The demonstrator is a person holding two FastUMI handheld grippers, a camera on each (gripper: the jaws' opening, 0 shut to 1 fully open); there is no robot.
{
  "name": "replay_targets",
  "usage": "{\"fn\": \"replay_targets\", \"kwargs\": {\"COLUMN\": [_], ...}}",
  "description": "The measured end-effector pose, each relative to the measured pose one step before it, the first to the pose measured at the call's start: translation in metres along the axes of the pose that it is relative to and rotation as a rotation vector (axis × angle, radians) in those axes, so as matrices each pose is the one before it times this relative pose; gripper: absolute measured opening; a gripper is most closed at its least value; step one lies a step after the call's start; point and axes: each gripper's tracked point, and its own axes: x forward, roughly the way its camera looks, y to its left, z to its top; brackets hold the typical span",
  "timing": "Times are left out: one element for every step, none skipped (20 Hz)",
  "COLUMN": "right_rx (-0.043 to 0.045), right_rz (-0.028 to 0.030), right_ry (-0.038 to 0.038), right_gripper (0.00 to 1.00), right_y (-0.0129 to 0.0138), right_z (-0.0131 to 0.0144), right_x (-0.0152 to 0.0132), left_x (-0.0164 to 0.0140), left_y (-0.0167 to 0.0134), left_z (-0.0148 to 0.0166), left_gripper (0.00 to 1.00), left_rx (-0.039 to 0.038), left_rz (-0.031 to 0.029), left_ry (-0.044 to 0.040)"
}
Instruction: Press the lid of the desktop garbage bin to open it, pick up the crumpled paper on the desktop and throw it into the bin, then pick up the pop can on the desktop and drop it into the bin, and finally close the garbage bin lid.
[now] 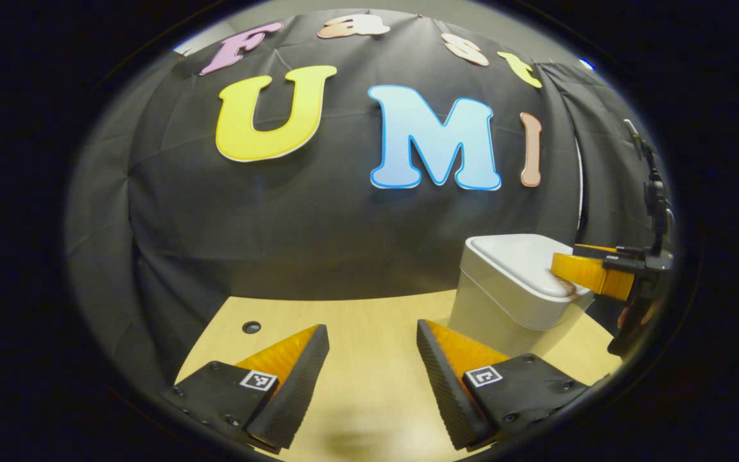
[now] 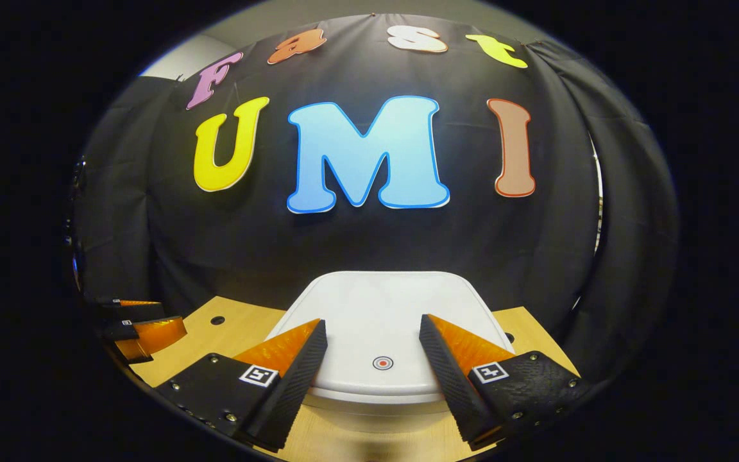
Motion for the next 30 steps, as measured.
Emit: {"fn": "replay_targets", "kwargs": {"right_rx": [-0.00234,0.01087,0.01859,-0.00095,-0.01125,-0.00355,0.00609,0.00138,0.00111,0.0024,-0.00129,-0.0034,-0.00285,-0.00152,0.00203,0.00232,-0.00041,-0.00243,-0.00114,0.00031,0.00157,-0.00151,-0.00253,-0.00054,0.00235,0.00272,0.00168,0.00335,0.00611,0.00649], "right_rz": [0.00125,0.00394,0.0044,0.00283,-0.00065,-0.00211,-0.00129,-0.00082,-0.00197,-0.00261,-0.00212,-0.00218,-0.0023,-0.0014,-0.00176,-0.00154,-0.00117,-0.00062,-0.00034,0.00082,0.00035,-0.0002,-0.00011,0.00007,0.00022,0.0007,0.00101,0.00178,0.00051,-0.0068], "right_ry": [-0.01024,-0.0064,-0.00542,-0.00125,-0.00801,-0.00133,-0.00706,-0.00231,-0.01088,0.00079,-0.00415,0.00028,-0.00411,-0.00005,-0.00355,-0.00042,-0.00293,-0.00134,-0.00243,-0.0014,-0.00082,-0.00268,-0.00267,-0.00024,-0.00093,0.00088,0.00053,0.00708,0.00764,0.00626], "right_gripper": [0.95,0.95,0.95,0.95,0.95,0.95,0.95,0.95,0.95,0.94,0.94,0.94,0.94,0.94,0.94,0.94,0.94,0.94,0.94,0.94,0.94,0.94,0.94,0.94,0.94,0.94,0.94,0.94,0.94,0.94], "right_y": [0.0001,-0.00052,0.00003,0.00058,0.00064,0.00015,-0.00083,-0.00039,0.00003,-0.00003,-0.00029,0.00012,0.00033,-0.00019,0.00019,0.00029,-0.00043,0.0002,0.00006,0.00031,-0.00018,-0.00011,0.00015,0.0,-0.00016,0.00027,-0.00009,0.00009,-0.00014,-0.0004], "right_z": [-0.00034,-0.00067,-0.00067,-0.00129,-0.00082,0.00145,0.0013,0.00043,0.00253,-0.00022,-0.00039,-0.00013,0.00005,0.00009,0.00022,0.0,-0.00027,0.00037,0.00049,0.00031,-0.00019,-0.00008,0.00037,0.00023,-0.00001,0.00046,0.00009,0.00069,0.0001,0.00095], "right_x": [-0.00045,0.00009,0.00031,-0.00004,-0.00073,0.00043,0.00002,-0.00007,-0.00123,0.00034,0.00068,-0.00024,-0.00005,0.00004,0.00008,-0.00012,0.00047,-0.00009,0.00019,-0.00027,0.00019,0.00027,0.00002,0.00038,0.00003,-0.00039,0.00018,-0.00202,-0.00213,-0.00387], "left_x": [0.00081,0.00037,0.0,0.00042,0.00064,-0.00024,-0.00014,-0.00015,0.00006,-0.00025,-0.00005,0.00048,0.00047,0.00092,0.00014,0.00119,0.00005,0.00042,0.0006,-0.00084,-0.00111,-0.00018,-0.00168,-0.00105,-0.00237,-0.00282,-0.00219,-0.00291,-0.00447,-0.00496], "left_y": [-0.00112,-0.00173,-0.00116,-0.00203,-0.00203,-0.00163,-0.00051,-0.00031,-0.00092,-0.00038,-0.00044,-0.00024,0.00049,-0.00058,-0.00045,-0.00008,-0.00091,-0.00069,-0.0012,-0.00083,-0.00081,-0.00159,-0.00134,-0.00094,-0.00029,0.00007,0.00019,0.00071,0.00049,0.00039], "left_z": [0.0008,-0.00046,-0.00059,0.00026,0.00032,0.00035,0.00107,0.00148,0.0003,0.00139,0.00158,0.00157,0.00163,0.00134,0.00187,0.00109,0.00229,0.00282,0.00222,0.0023,0.00225,0.00308,0.00102,0.00097,0.00053,0.00065,-0.00006,0.00078,0.00301,0.00233], "left_gripper": [0.92,0.91,0.91,0.92,0.91,0.91,0.92,0.92,0.92,0.89,0.89,0.91,0.91,0.91,0.91,0.91,0.91,0.92,0.93,0.93,0.93,0.93,0.93,0.91,0.91,0.93,0.92,0.89,0.89,0.89], "left_rx": [-0.00392,-0.00402,-0.00388,-0.00338,-0.00258,-0.00134,0.00067,0.00198,0.00218,0.00069,-0.0009,-0.00137,-0.00151,-0.00197,0.00041,0.00264,0.00216,0.00151,0.00108,0.00113,0.00259,0.00145,0.00055,0.00004,-0.00173,-0.00319,-0.00207,0.00085,0.00188,0.00073], "left_rz": [-0.00172,-0.00213,-0.00239,-0.00325,-0.00265,-0.00211,0.00053,0.00136,0.00056,0.00016,0.00016,0.00112,0.0019,0.0,0.00099,0.00165,0.00049,-0.00017,-0.00046,0.00096,0.00234,-0.00148,-0.00116,-0.00045,0.00092,0.00108,0.00115,0.00608,0.00363,0.00429], "left_ry": [-0.0011,0.0002,0.0016,0.00017,-0.0011,-0.00178,-0.00172,-0.00281,-0.00212,-0.00286,-0.00251,-0.00199,-0.00378,-0.00274,-0.00301,-0.00449,-0.00298,-0.00467,-0.0048,-0.00559,-0.00686,-0.00511,-0.00318,-0.0011,-0.00192,-0.0022,-0.00067,-0.00176,-0.00503,-0.00578]}}
